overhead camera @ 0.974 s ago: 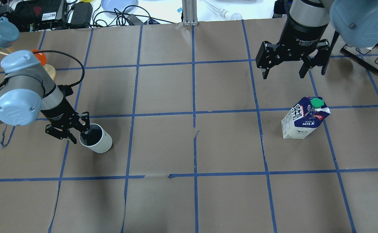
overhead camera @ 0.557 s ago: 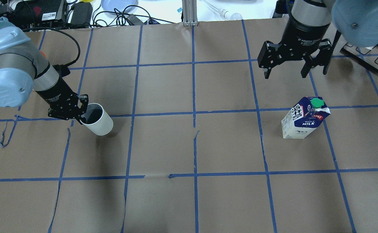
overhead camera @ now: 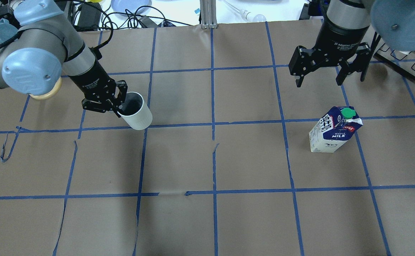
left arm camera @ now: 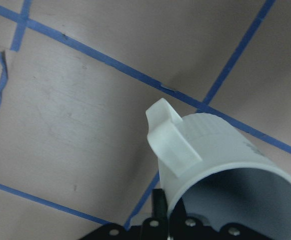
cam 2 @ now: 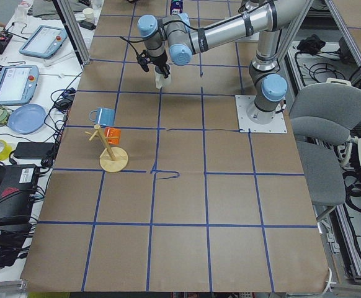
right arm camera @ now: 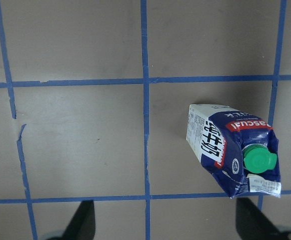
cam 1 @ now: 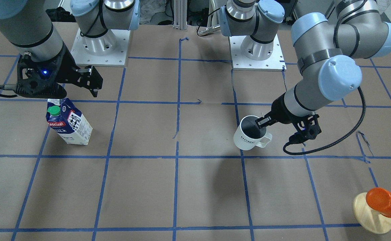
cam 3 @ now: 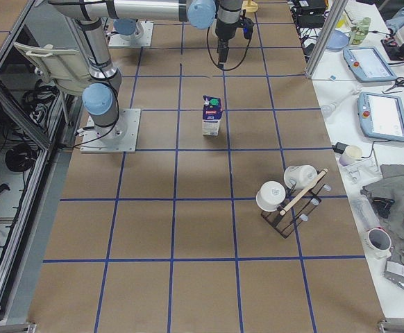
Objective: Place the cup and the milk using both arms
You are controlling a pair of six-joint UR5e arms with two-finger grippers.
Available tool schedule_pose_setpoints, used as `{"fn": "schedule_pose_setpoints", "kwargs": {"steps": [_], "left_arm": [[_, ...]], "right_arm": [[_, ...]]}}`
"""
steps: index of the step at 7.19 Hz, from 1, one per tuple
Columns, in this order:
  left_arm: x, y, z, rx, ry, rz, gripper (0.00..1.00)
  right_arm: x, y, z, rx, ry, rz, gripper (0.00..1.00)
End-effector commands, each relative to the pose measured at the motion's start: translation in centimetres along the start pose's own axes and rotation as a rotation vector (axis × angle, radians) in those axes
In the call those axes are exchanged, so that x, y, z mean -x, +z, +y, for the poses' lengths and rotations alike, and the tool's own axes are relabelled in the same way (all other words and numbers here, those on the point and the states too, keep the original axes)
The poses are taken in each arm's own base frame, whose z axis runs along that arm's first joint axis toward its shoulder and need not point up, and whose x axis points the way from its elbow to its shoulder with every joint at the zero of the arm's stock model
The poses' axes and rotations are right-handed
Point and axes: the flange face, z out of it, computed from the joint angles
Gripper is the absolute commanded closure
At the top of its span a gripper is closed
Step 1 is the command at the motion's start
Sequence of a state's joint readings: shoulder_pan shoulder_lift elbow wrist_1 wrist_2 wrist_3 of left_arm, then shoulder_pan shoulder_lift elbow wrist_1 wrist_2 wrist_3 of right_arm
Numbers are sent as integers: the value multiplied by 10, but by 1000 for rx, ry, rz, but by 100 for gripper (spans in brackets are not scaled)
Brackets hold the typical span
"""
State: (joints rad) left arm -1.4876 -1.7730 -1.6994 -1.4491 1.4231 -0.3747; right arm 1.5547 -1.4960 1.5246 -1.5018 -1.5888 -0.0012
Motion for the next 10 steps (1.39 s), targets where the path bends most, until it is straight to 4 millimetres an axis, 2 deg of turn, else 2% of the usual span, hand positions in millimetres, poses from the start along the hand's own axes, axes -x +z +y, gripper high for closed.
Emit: {"fn": "schedule_pose_setpoints", "kwargs": {"steps": [1,2,4,5,6,7,8,9,10], "left_arm": [[-53,28,34,29,20,-27,100],[-69,47,38,32,47,-39,100],[-66,94,39,60,44,-56,100],[-62,109,45,74,38,-71,100],[-61,110,46,76,36,-72,87],[-62,107,46,68,0,-69,15],[-65,92,45,32,0,-53,0],[-68,72,42,3,13,-36,0],[-72,47,33,-46,35,-35,0]], "right_arm": [[1,-1,0,-2,-1,-3,0],[1,-1,0,-2,0,-3,0],[1,-1,0,-2,0,-3,0],[1,-1,0,-2,0,-3,0],[0,-1,0,-2,-1,-1,0],[0,-1,0,-2,0,-1,0],[0,0,0,1,3,0,0],[-6,0,-2,-4,11,1,0],[-31,1,-7,3,56,-4,0]]}}
